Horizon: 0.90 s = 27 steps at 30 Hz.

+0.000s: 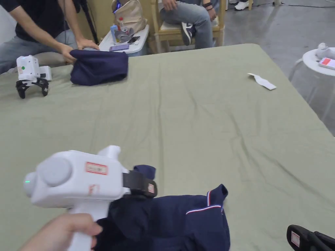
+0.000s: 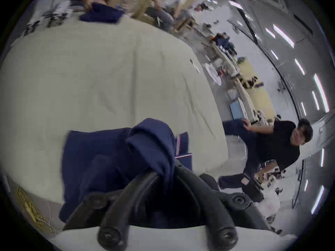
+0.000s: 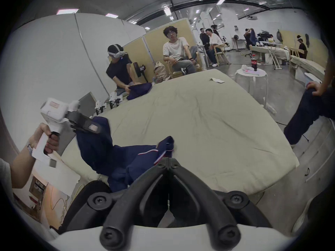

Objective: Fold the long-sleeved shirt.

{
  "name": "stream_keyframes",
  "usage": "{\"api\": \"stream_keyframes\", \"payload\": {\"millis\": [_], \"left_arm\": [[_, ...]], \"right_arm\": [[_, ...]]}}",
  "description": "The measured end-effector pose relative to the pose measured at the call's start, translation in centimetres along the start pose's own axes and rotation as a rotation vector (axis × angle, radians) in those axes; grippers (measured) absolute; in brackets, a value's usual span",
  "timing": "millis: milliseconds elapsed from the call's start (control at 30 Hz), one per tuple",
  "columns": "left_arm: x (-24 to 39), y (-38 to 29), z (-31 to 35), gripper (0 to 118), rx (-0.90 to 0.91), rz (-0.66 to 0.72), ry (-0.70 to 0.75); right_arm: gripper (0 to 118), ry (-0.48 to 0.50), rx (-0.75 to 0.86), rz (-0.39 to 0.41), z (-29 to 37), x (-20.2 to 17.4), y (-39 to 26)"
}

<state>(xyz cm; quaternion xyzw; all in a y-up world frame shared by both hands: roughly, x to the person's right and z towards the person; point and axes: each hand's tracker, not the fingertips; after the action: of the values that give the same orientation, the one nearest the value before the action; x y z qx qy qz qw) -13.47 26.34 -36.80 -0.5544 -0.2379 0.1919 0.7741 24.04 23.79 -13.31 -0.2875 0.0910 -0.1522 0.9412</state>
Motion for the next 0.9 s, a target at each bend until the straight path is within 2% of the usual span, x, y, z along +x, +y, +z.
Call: {"api": "stream_keyframes", "payload": {"millis": [100, 133, 167, 200, 233, 300, 367, 433, 467, 500, 533, 600, 633, 767, 800, 900], "left_arm": [[3.2, -0.4, -6.2, 7, -0.077, -0.008, 0.004], [3.9, -0.4, -7.9, 14, -0.091, -0.005, 0.003], [4.8, -0.6, -8.4, 27, -0.106, -0.012, -0.008], [5.5, -0.8, -8.6, 49, -0.109, -0.008, -0.066], [5.8, -0.8, -7.7, 56, -0.101, 0.006, -0.157], [6.3, -1.0, -5.2, 64, -0.052, 0.026, -0.362], [5.3, -0.4, -1.5, 67, 0.044, 0.017, -0.422], [4.7, -0.2, 3.0, 60, 0.189, -0.015, -0.394], [3.5, 0.3, 4.9, 44, 0.255, -0.053, -0.335], [2.4, 0.6, 6.1, 10, 0.303, -0.075, -0.303], [1.3, 1.3, 6.8, 1, 0.343, -0.092, -0.254], [-1.5, 1.6, 6.9, 0, 0.362, -0.063, -0.116], [-3.1, 1.7, 6.2, 0, 0.307, -0.050, -0.079], [-6.7, 0.0, 0.1, 0, 0.045, 0.035, -0.197], [-7.4, -0.1, -2.2, 0, -0.018, 0.020, -0.200], [-8.7, -2.0, -6.8, 0, -0.074, -0.027, -0.031]], "right_arm": [[0, -0.050, 0.009, -0.032, 1.4, 1.7, -0.3], [0, -0.070, 0.011, -0.050, 1.8, 2.2, -0.4], [0, -0.073, 0.010, -0.063, 2.1, 2.7, -0.4], [0, -0.075, 0.010, -0.070, 2.3, 3.1, -0.5], [0, -0.085, 0.010, -0.076, 2.5, 3.5, -0.6], [0, -0.102, 0.008, -0.078, 2.7, 3.7, -0.6], [0, -0.109, 0.009, -0.085, 2.7, 4.0, -0.7], [0, -0.109, 0.014, -0.096, 2.4, 4.0, -0.6], [0, -0.103, 0.017, -0.102, 2.2, 4.0, -0.6], [0, -0.093, 0.017, -0.107, 2.0, 3.9, -0.6], [0, -0.082, 0.015, -0.110, 1.7, 3.7, -0.6], [0, -0.069, 0.006, -0.108, 1.2, 3.2, -0.4], [0, -0.063, -0.001, -0.104, 0.9, 2.8, -0.4], [0, -0.043, -0.025, -0.067, 0.0, 1.5, -0.3], [0, -0.041, -0.031, -0.063, -0.2, 1.2, -0.2], [0, -0.047, -0.048, -0.050, -0.6, 0.9, -0.2]]}}
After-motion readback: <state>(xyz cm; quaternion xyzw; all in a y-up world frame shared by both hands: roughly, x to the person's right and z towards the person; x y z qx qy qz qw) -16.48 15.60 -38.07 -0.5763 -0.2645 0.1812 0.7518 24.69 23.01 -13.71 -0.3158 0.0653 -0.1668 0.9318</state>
